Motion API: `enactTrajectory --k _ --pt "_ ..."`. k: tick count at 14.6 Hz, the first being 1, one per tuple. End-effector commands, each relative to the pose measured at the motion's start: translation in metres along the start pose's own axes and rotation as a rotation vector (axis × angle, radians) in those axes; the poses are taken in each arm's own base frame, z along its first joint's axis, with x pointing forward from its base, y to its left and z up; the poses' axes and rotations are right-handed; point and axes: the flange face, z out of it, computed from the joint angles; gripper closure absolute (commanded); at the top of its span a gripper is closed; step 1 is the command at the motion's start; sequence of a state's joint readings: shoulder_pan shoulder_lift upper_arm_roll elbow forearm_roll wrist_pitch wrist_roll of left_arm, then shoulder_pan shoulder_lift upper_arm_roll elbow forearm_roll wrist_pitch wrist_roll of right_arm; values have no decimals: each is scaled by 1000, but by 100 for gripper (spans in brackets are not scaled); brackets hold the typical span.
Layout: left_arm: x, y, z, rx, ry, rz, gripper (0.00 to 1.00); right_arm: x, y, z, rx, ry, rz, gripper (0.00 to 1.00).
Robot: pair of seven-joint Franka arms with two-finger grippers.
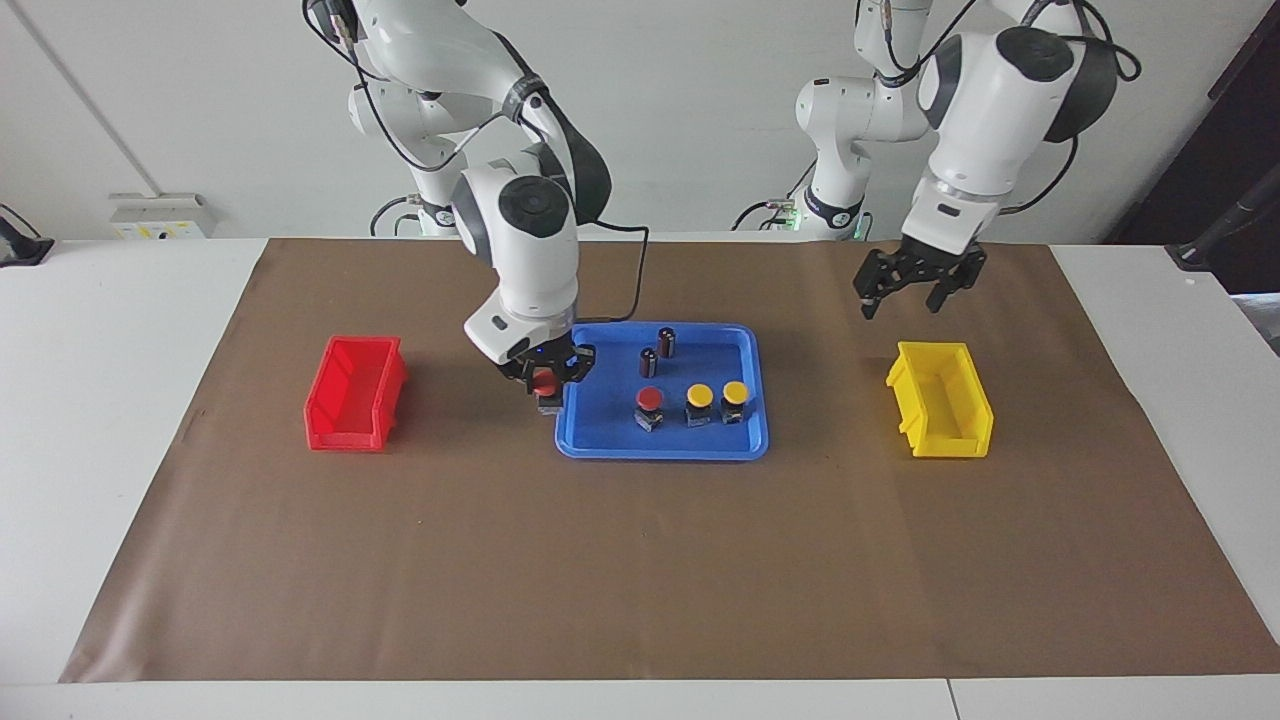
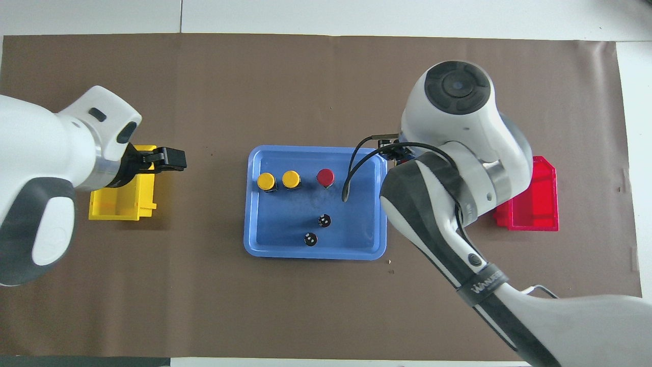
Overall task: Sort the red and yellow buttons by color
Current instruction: 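Carry the red button to the red bin while the left gripper reaches the tray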
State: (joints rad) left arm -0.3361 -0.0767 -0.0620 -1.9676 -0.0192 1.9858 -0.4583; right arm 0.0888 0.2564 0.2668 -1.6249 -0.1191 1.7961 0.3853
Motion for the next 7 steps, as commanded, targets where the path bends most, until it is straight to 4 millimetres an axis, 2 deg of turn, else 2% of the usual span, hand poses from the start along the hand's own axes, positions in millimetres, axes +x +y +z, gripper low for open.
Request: enactTrajectory --k 1,2,3,5,7 --pt "-5 59 60 -23 -3 -66 7 -12 104 -28 9 -51 -87 69" --pt "-9 77 79 -30 -2 -89 11 -22 142 -26 8 -53 -104 69" --pt "-10 86 94 -31 -3 -102 15 -31 171 -19 20 -52 -116 69" --pt "-13 95 110 -25 -16 -88 22 -40 197 1 20 -45 -114 68" --pt "-15 100 124 -20 -24 -81 23 -47 215 21 14 2 -143 68"
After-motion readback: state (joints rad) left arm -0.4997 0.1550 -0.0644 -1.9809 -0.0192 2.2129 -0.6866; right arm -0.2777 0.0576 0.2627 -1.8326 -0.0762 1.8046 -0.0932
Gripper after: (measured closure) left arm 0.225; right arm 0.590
